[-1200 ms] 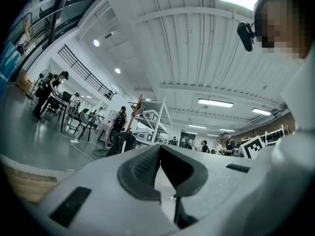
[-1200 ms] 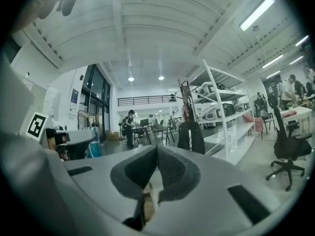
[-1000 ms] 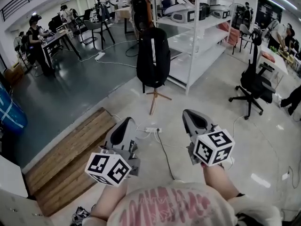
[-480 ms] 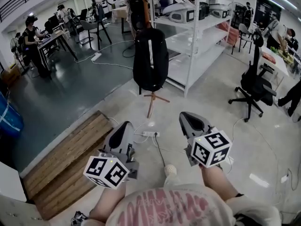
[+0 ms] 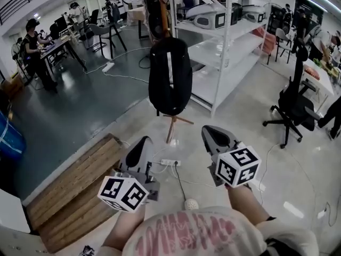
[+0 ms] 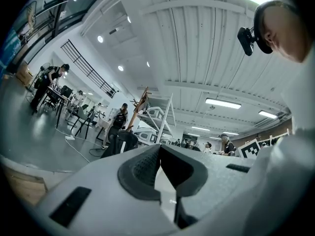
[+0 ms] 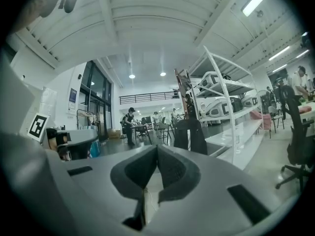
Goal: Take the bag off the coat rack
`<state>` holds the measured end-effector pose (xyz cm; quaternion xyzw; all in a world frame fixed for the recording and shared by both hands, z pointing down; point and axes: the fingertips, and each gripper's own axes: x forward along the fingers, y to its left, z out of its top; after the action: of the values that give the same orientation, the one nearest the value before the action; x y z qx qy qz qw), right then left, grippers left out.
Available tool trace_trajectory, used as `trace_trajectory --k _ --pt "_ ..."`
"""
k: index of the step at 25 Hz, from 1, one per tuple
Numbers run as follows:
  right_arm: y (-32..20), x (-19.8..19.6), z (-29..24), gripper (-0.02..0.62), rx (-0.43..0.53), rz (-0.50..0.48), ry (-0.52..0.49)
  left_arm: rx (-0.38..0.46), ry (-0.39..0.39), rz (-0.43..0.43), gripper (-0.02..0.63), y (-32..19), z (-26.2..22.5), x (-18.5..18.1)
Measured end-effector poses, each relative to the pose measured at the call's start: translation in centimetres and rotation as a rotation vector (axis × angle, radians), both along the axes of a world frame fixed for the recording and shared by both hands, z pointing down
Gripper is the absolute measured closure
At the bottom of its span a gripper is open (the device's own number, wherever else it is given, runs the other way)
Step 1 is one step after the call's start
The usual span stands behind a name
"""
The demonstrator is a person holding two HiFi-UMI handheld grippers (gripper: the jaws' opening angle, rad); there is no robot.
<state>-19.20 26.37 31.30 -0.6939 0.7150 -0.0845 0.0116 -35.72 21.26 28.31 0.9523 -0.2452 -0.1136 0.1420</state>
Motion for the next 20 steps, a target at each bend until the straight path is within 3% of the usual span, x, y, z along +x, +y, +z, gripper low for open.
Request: trace_trajectory --k 11,20 --pt "-8.1 7.5 -0.4 0.589 0.009 -0.031 -0.026 0.011 0.009 -0.032 0.603 -7.7 -0.7 7.0" --pt "-12.6 11.6 0.0 0.59 0.005 -0.067 -0.018 0.024 0.028 -0.051 0.603 -11.6 -0.3 11.2"
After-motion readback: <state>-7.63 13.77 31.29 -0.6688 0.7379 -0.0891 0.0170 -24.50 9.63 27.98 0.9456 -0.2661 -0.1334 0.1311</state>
